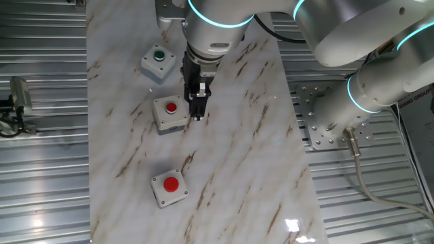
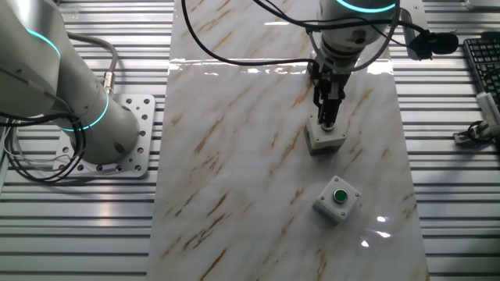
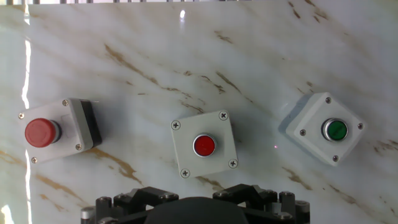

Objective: Press three buttons from left to right in sequence

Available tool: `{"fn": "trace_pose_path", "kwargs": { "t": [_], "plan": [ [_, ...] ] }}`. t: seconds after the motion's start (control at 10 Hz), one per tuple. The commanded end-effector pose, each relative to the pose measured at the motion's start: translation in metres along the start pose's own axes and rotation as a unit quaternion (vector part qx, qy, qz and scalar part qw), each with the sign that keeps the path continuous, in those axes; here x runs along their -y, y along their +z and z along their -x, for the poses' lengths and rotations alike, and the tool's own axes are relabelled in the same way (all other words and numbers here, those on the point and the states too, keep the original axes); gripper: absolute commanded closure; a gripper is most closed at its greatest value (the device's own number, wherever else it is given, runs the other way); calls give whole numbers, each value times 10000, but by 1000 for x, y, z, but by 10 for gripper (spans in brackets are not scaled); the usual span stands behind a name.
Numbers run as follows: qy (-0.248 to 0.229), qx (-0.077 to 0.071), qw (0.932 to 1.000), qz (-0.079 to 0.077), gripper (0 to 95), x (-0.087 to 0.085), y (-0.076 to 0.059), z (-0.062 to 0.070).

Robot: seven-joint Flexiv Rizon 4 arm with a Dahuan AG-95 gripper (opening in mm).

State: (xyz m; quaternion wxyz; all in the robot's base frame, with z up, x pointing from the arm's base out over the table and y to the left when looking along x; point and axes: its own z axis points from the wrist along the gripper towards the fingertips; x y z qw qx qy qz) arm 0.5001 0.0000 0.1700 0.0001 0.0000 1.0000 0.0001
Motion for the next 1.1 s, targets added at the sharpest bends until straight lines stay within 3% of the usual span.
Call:
{"fn": "trace_pose_path", "kwargs": {
  "t": [0.1,0.2,0.3,1.1],
  "plan": [
    [0,-1,10000,-1,0,0,0,0],
    [-1195,-1049,9867,-342,950,0,0,0],
    [-1126,-1040,9879,-248,950,0,0,0],
    [-1078,-1064,9879,-329,950,0,0,0]
  ]
}}
